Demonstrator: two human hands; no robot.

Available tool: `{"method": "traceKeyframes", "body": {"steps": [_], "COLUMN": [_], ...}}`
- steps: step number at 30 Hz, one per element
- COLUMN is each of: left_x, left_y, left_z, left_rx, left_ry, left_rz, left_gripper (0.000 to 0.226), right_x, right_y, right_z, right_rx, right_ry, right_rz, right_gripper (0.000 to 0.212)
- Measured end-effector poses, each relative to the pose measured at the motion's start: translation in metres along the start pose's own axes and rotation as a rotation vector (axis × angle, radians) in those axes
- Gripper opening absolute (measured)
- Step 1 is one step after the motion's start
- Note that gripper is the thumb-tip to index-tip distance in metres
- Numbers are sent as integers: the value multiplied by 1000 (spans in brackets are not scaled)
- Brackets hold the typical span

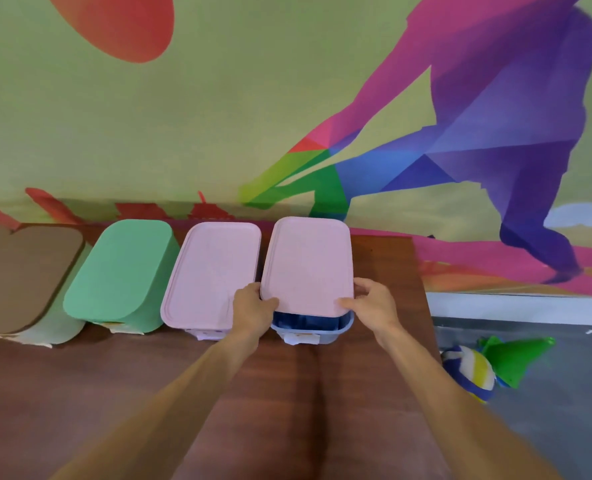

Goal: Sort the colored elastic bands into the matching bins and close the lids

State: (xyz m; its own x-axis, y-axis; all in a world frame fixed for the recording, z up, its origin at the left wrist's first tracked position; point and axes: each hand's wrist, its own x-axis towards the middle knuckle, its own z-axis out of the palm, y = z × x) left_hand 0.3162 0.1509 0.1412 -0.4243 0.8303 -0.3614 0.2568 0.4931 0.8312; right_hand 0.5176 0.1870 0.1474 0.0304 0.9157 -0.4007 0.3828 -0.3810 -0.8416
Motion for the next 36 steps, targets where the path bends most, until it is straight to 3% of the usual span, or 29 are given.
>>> {"method": "traceKeyframes", "body": {"steps": [9,14,20,28,36], "left_x": [-25,-25,-18,-13,-18], "left_y": [-25,-31,-39,-42,-40], "left_z": [12,13,11,9,-13], "left_rx": [481,475,294,270,551], "left_ry": [-10,-33,-56,-106,-161], "left_rz": [95,68,0,4,277], "left_gripper": [29,39,38,32,47], "right_x": [-13,-16,-19,-16,-32], "right_y": [17,22,30,33,21], "right_z": [7,7,8,19,29], "right_rx": [-224,-240,-223,-243,-425], "right_ry": [-62,-78,-62,0,94], "right_rz": [-40,-54,-74,-11,-1], "right_gripper": [70,72,72,74,62]}}
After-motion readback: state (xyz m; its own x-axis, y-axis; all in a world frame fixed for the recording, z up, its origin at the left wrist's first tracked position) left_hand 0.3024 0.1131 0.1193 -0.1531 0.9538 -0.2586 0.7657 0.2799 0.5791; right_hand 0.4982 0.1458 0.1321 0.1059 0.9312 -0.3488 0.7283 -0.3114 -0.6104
